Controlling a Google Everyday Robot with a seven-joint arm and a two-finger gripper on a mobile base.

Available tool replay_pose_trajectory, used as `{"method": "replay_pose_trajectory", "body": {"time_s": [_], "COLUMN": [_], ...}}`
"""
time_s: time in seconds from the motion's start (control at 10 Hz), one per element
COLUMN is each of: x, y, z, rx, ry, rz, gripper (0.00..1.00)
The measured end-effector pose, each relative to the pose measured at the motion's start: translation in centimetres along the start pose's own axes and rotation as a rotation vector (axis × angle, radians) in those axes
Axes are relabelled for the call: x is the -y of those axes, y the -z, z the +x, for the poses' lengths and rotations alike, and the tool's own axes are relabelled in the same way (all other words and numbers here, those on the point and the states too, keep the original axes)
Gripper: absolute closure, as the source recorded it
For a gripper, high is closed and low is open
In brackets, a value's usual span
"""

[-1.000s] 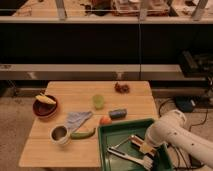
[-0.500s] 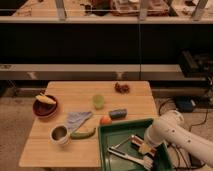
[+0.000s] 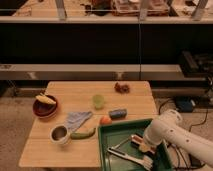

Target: Place eraser in plastic cup

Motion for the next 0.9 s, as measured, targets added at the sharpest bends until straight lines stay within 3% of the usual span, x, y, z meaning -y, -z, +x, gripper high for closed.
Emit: {"method": "replay_pose_trajectory", "body": {"time_s": [0.3,0.4,0.7,0.9], "x": [0.9,1.2,0.6,-1.6], "y": [4.1,6.6,11.5,12.6], "z": [1.3,2.2,6.1,10.1], "rx": [-0.042,-0.058,-0.077,-0.094], "ry": [0.053,0.081,0.158,0.203], "rz": [-0.021,-0.043,-0.112,-0.143], "gripper": [1.0,1.0,1.0,1.0]}}
